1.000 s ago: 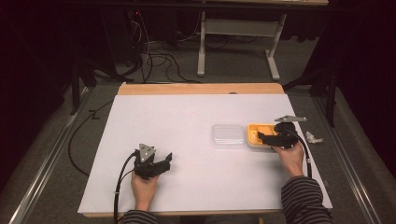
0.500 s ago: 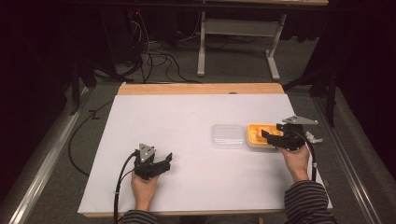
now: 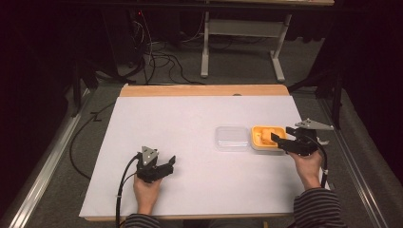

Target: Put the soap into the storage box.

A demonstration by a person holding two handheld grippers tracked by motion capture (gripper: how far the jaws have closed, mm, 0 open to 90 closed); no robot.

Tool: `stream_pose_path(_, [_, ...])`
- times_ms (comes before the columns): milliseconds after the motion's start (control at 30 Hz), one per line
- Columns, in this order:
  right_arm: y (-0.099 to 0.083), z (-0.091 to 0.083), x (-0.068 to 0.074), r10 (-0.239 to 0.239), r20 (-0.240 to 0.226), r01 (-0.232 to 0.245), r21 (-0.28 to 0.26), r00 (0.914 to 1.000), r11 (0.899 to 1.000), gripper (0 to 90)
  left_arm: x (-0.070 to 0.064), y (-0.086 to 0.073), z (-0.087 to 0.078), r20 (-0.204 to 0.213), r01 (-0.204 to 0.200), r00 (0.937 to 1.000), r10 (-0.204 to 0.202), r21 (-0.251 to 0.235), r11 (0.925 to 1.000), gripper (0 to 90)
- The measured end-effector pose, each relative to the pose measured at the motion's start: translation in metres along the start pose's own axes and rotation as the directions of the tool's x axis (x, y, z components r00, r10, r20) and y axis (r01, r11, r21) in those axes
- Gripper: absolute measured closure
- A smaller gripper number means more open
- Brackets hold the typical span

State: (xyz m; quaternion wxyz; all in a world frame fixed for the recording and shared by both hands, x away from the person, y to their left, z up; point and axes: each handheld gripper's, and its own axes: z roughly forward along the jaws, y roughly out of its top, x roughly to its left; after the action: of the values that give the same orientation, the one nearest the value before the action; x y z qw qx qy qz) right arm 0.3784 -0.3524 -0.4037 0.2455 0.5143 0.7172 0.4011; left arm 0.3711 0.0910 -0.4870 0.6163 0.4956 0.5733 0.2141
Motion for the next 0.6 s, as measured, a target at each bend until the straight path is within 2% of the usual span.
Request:
stream_pose_path(67, [-0.001, -0.003, 0.001, 0.015, -0.004, -0.015, 0.001, 0.9999, 1.0, 28.9, 0.0, 0.0, 0.0, 0.0, -0.001, 1.0, 0.001, 0.0, 1.0, 23.6])
stream_pose_path(600, [-0.016, -0.025, -0.005, 0.039, -0.023, -0.04, -0.043, 0.999, 0.998, 29.5, 0.0, 0.0, 0.0, 0.001, -0.001, 1.0, 0.001, 0.001, 1.0, 23.6])
